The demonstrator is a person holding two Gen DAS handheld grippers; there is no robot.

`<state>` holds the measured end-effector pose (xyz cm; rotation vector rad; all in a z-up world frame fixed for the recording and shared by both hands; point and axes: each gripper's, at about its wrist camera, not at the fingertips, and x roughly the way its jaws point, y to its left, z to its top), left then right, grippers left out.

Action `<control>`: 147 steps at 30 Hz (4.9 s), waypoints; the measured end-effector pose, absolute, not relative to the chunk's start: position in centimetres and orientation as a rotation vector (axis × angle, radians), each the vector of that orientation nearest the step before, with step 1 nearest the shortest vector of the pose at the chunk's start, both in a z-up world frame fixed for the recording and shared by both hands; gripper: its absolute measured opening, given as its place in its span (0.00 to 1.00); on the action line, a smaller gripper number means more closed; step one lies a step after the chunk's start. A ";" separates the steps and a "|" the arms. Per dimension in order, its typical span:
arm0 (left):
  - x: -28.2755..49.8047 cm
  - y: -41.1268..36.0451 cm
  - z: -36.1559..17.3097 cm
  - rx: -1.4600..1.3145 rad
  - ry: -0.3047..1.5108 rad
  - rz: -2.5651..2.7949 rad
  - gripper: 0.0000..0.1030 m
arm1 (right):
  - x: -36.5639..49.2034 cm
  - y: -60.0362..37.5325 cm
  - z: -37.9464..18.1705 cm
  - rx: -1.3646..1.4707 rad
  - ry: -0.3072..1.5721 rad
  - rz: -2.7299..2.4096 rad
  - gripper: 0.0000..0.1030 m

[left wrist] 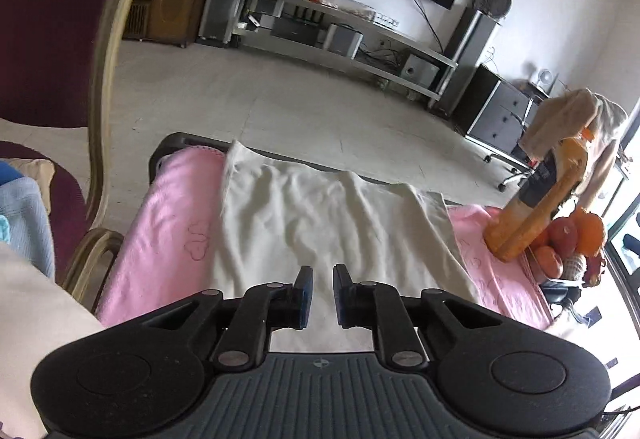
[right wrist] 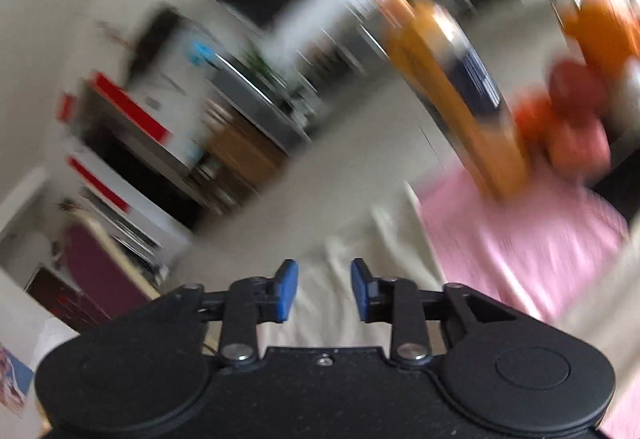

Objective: Fold clothes

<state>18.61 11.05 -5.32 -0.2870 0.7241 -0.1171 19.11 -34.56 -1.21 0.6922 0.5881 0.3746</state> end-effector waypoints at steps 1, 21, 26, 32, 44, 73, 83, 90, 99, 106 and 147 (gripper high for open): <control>18.8 10.9 -6.1 -0.268 0.746 -0.099 0.13 | 18.8 -34.1 -1.0 0.666 0.568 0.376 0.35; 21.4 8.3 -15.7 0.036 0.968 0.054 0.16 | 23.3 -28.2 -15.9 0.279 0.973 0.182 0.35; 21.4 8.0 -16.0 0.054 0.968 0.050 0.13 | 24.4 -29.7 -17.5 0.339 0.990 0.155 0.26; 21.8 8.4 -16.0 0.030 0.988 0.057 0.16 | 25.8 -31.1 -18.9 0.427 0.997 0.143 0.26; 21.8 8.4 -16.3 0.049 0.990 0.066 0.20 | 25.7 -27.6 -18.7 0.154 0.948 0.092 0.03; 21.9 8.2 -16.1 0.031 0.983 0.056 0.18 | 24.7 -27.4 -16.6 0.181 0.847 0.149 0.16; 21.9 8.1 -16.1 0.043 0.980 0.056 0.18 | 25.1 -26.6 -18.0 0.256 0.938 0.305 0.13; 21.8 8.0 -15.8 0.065 0.980 0.101 0.19 | 25.5 -27.0 -18.6 0.187 0.973 0.142 0.00; 20.0 8.1 -10.6 0.118 0.755 0.201 0.11 | 24.3 -27.2 -14.0 0.140 0.814 0.085 0.04; 19.2 9.2 -7.2 0.038 0.676 0.179 0.12 | 23.0 -26.4 -6.3 0.177 0.655 0.178 0.05; 30.0 7.8 -14.6 0.022 0.928 0.034 0.14 | 39.2 -23.4 -12.8 0.250 0.770 0.062 0.15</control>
